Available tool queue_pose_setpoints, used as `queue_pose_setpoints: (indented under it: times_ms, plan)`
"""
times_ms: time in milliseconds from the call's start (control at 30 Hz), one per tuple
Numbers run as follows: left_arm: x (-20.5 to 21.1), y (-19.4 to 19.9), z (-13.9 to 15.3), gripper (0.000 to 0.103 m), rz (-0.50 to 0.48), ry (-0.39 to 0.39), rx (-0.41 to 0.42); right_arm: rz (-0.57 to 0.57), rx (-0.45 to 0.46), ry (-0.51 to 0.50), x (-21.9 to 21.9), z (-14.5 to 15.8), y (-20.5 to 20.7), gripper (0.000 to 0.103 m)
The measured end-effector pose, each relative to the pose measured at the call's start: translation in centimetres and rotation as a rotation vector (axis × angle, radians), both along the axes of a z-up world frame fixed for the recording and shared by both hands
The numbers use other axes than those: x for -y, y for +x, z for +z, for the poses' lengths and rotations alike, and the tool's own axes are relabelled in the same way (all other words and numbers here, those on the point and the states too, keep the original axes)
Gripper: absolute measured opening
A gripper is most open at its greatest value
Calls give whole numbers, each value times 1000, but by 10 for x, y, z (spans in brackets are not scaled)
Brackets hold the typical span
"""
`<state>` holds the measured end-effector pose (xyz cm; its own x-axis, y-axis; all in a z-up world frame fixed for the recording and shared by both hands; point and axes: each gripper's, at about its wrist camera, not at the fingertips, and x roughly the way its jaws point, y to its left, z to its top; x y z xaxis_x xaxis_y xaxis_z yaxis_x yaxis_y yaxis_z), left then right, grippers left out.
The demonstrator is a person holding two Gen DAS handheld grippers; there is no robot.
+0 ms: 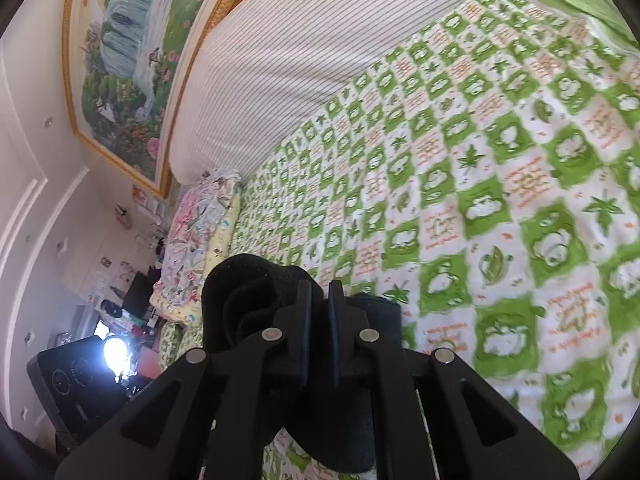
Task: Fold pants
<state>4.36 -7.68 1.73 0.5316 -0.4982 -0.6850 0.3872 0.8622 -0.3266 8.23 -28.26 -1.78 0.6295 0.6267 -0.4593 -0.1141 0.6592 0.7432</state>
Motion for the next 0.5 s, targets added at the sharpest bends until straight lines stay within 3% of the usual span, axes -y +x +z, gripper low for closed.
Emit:
queue_pose_setpoints:
  times_ms: [133, 167, 233, 267, 500]
  plan:
    - [-7, -6, 3, 49, -2, -22, -6, -52, -8, -20, 9, 4, -16, 10]
    - [-10, -7, 4, 49, 1, -26, -8, -64, -13, -24, 11, 5, -20, 14]
    - [-16, -11, 8, 49, 10, -33, -5, -88, -19, -29, 14, 9, -28, 41]
    - [-21, -13, 10, 49, 18, -36, 1, -102, -17, -32, 15, 12, -33, 60]
    - [-50, -18, 20, 49, 79, -58, 9, -118, 29, -126, -1, 37, -54, 64]
